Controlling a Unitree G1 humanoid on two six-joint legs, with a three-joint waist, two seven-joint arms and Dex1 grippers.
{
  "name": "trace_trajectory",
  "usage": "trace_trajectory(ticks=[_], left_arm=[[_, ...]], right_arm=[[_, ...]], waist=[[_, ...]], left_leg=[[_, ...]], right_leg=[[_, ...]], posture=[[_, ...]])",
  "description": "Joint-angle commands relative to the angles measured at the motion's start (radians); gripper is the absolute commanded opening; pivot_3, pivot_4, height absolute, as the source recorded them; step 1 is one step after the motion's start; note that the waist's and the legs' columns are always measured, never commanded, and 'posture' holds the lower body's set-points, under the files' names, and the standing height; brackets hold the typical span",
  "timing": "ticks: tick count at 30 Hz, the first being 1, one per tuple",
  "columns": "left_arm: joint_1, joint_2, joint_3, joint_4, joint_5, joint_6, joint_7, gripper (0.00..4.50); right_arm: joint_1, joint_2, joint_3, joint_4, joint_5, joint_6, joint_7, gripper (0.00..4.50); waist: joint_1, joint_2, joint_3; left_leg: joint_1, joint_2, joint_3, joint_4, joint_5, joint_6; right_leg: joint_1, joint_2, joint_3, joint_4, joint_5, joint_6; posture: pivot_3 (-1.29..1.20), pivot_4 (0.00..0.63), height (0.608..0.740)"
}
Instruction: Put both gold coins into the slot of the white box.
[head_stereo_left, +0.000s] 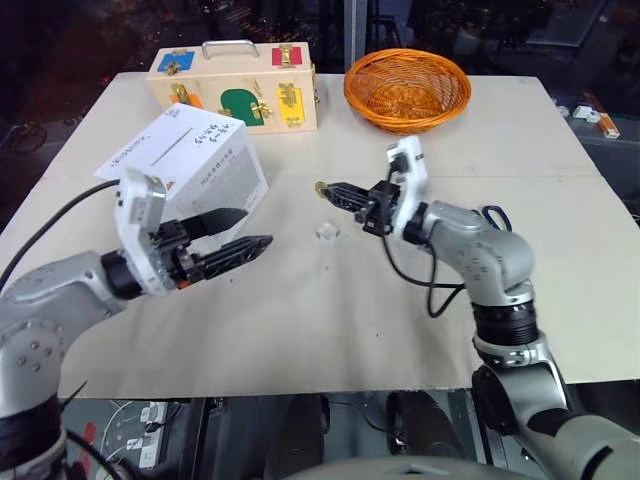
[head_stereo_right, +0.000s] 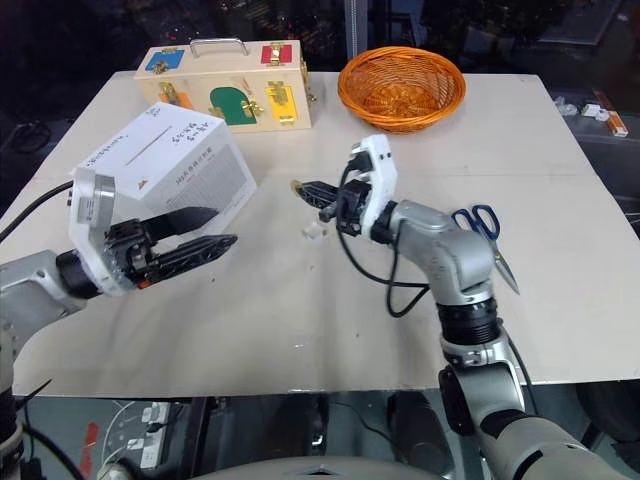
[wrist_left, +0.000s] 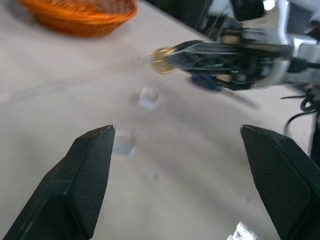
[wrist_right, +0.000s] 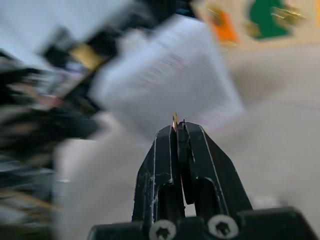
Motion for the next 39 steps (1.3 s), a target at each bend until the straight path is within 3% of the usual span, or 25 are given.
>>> trace_trajectory(ticks=[1, 6, 9, 22, 25, 28, 39], left_arm=[[-0.11, -0.028, -0.082, 0.034, -0.034, 0.006, -0.01, 2.79], [-0.233, -0.078, -0.168, 0.096, -0.045, 0.016, -0.034, 2.79], [-0.276, -0.095, -0.214, 0.119, -0.032, 0.009, -0.067, 1.96], [-0.339, -0.105, -0.242, 0.165, -0.036, 0.015, -0.123, 1.96], [-0.337, -0.106, -0.239, 0.163, -0.042, 0.018, -0.123, 1.19], [-0.332, -0.109, -0.237, 0.154, -0.056, 0.026, -0.128, 0.04], [-0.334, -0.119, -0.227, 0.151, -0.108, 0.056, -0.126, 0.04]], right_arm=[[-0.032, -0.053, -0.071, -0.125, 0.157, 0.102, 0.007, 0.0], [-0.041, -0.099, -0.08, -0.181, 0.251, 0.146, -0.032, 0.0], [-0.04, -0.117, -0.068, -0.2, 0.273, 0.146, -0.056, 0.0], [-0.017, -0.167, -0.05, -0.225, 0.341, 0.13, -0.115, 0.0], [-0.018, -0.17, -0.046, -0.224, 0.352, 0.125, -0.121, 0.0], [-0.021, -0.173, -0.042, -0.221, 0.37, 0.126, -0.121, 0.0], [-0.016, -0.183, -0.022, -0.216, 0.441, 0.145, -0.133, 0.0]], waist=[[-0.001, 0.0, 0.0], [-0.015, 0.0, 0.0], [-0.013, 0.001, 0.0], [-0.011, 0.001, 0.0], [-0.011, 0.001, 0.0], [-0.01, 0.001, 0.0], [-0.01, 0.001, 0.0]], left_leg=[[0.0, 0.0, 0.0, 0.0, 0.0, 0.0], [0.0, 0.0, 0.001, 0.0, 0.0, 0.0], [0.0, 0.0, 0.002, -0.001, 0.0, 0.0], [0.0, 0.0, 0.002, -0.001, 0.0, 0.0], [0.0, 0.0, 0.002, -0.001, 0.0, 0.0], [0.0, 0.0, 0.002, -0.001, 0.0, 0.0], [-0.001, 0.0, 0.002, -0.001, 0.0, 0.0]], right_leg=[[0.0, 0.0, 0.0, 0.0, 0.0, 0.0], [-0.001, 0.001, 0.002, 0.0, 0.0, 0.0], [-0.002, 0.001, 0.003, 0.0, 0.0, 0.0], [-0.002, 0.001, 0.003, -0.001, 0.0, 0.0], [-0.002, 0.001, 0.003, -0.001, 0.0, 0.0], [-0.002, 0.001, 0.003, -0.001, 0.0, 0.0], [-0.002, 0.001, 0.003, -0.001, 0.0, 0.0]], posture=[[0.0, 0.15, 0.726], [0.0, 0.15, 0.726], [0.0, 0.15, 0.726], [0.0, 0.15, 0.726], [0.0, 0.15, 0.726], [0.0, 0.15, 0.726], [0.0, 0.15, 0.726]])
